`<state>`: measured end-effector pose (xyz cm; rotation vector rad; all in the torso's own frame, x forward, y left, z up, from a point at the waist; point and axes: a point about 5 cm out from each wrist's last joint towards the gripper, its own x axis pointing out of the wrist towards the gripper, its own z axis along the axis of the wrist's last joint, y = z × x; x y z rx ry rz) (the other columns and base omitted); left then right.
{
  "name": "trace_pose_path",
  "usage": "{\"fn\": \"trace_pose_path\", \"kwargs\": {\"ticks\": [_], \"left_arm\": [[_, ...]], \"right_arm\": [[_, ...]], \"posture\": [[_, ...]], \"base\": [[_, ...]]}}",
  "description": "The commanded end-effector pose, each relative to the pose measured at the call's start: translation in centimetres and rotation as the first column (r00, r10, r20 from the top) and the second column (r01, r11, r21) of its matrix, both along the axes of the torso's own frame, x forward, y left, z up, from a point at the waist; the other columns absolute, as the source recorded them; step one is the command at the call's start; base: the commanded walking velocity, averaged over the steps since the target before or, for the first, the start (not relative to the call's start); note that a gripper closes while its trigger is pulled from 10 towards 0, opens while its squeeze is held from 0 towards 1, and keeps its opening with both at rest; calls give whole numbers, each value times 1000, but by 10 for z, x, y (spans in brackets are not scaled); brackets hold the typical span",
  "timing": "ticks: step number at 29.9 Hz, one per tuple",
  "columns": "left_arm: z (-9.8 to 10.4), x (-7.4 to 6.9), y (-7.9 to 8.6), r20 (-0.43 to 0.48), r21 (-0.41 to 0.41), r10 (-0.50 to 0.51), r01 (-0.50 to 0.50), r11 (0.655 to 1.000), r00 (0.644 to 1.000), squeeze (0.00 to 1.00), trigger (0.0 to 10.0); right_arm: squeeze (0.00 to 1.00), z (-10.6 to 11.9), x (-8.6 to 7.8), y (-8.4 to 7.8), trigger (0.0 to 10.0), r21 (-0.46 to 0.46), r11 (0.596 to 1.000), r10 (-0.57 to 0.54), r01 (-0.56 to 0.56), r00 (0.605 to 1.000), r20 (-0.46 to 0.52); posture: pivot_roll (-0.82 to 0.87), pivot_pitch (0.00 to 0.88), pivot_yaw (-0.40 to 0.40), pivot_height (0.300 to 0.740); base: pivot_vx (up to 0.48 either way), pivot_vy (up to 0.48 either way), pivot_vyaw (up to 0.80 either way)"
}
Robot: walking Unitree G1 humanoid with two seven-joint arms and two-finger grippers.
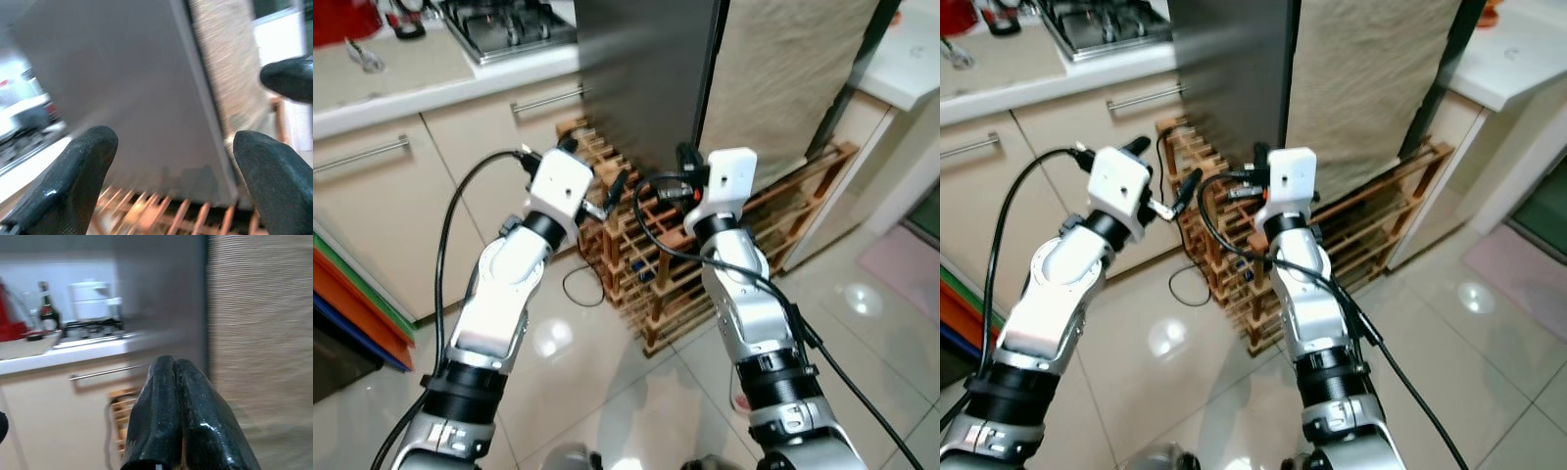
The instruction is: Restocking fridge
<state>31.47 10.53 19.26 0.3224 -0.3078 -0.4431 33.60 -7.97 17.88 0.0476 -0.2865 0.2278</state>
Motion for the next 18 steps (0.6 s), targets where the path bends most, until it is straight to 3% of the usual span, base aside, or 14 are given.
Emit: {"fn": "trace_pose_path", "kwargs": {"ticks": [1, 8, 9, 18], "left_arm": [[-5, 3, -11, -6, 41, -8, 8, 999, 1000, 0, 10000], [-6, 15, -3, -30, 17, 78, -78, 997, 996, 0, 10000], [-6, 17, 0, -49, -27, 94, -95, 995, 994, 0, 10000], [-14, 19, 0, -87, -45, 101, -105, 993, 991, 0, 10000]], "right_arm": [[0, -3, 0, -12, 10000, 3, 999, -32, 32, 999, -20], [0, -5, 1, -16, 10000, 2, 999, -51, 51, 998, -42], [0, -4, 1, -19, 10000, -6, 998, -63, 63, 998, -31], [0, -2, -1, -20, 10000, -20, 997, -72, 72, 997, -21]], "posture": [[172, 27, 7, 740], [156, 24, -1, 740], [148, 21, 0, 740], [124, 10, -4, 740]], "base": [[337, -337, -494], [0, 0, -563], [0, 0, -550], [0, 0, 0]]}}
